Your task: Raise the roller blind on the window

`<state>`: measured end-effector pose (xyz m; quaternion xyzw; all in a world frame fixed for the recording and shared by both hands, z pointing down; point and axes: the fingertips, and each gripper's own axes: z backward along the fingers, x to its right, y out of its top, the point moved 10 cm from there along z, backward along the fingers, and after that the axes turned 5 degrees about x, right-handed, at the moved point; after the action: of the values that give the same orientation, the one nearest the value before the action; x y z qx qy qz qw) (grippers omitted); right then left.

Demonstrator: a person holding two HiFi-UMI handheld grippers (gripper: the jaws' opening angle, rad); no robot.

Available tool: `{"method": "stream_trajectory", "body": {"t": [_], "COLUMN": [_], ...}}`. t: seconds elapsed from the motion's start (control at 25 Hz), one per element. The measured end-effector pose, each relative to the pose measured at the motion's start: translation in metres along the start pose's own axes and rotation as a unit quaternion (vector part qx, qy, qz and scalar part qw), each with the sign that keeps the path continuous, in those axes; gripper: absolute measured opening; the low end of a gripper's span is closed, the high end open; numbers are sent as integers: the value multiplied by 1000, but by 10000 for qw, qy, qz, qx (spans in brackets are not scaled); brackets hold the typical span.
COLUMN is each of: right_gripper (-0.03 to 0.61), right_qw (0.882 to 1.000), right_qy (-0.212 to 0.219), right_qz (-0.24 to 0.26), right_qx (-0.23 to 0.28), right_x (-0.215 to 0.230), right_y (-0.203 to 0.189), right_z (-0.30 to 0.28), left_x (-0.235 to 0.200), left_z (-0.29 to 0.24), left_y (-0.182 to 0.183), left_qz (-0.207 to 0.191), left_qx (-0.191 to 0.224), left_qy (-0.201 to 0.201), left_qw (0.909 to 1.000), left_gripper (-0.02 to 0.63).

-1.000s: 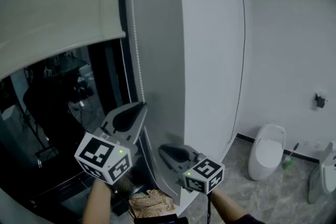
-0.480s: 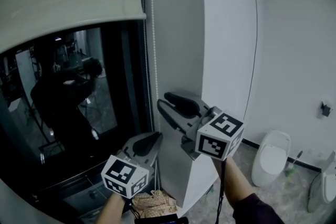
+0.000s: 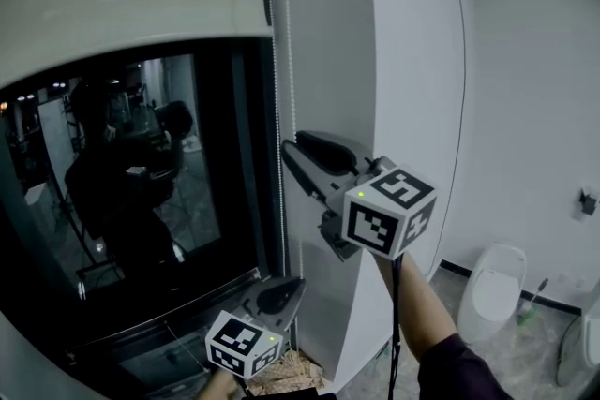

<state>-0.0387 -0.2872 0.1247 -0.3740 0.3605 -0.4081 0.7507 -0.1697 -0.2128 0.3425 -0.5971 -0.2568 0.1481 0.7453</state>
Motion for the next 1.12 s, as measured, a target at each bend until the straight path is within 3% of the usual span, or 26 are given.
{"method": "stream_trajectory", "body": {"t": [0.16, 0.28, 0.4, 0.76, 0.96, 1.12], "right_gripper": [21, 18, 18, 18, 18, 18], "right_qw": [9999, 9987, 9972, 9912, 9877, 9854], "right_qy": [-124, -239, -260, -348, -178, -41], "right_qz": [115, 449, 700, 1098, 1229, 1198], "right_qx": [-35, 89, 17, -656, -951, -1211], "right_x": [-5, -15, -22, -36, -49, -61], "right_y": [-4, -1, -5, -53, -92, -118], "right_z": [4, 10, 15, 46, 57, 70], "left_x": [5, -3, -18, -41, -46, -54], "left_z": [5, 8, 15, 11, -10, -28], "left_y": [-7, -14, -2, 102, 148, 166], "left_qz": [131, 392, 513, -198, -605, -676], "left_qx": [-74, -113, 190, 1077, 1247, 1276], "left_qy": [-103, -190, -49, 193, 129, 156], "left_qw": [9998, 9990, 9985, 9938, 9903, 9894], "left_gripper": [17, 18, 18, 18, 20, 40]}}
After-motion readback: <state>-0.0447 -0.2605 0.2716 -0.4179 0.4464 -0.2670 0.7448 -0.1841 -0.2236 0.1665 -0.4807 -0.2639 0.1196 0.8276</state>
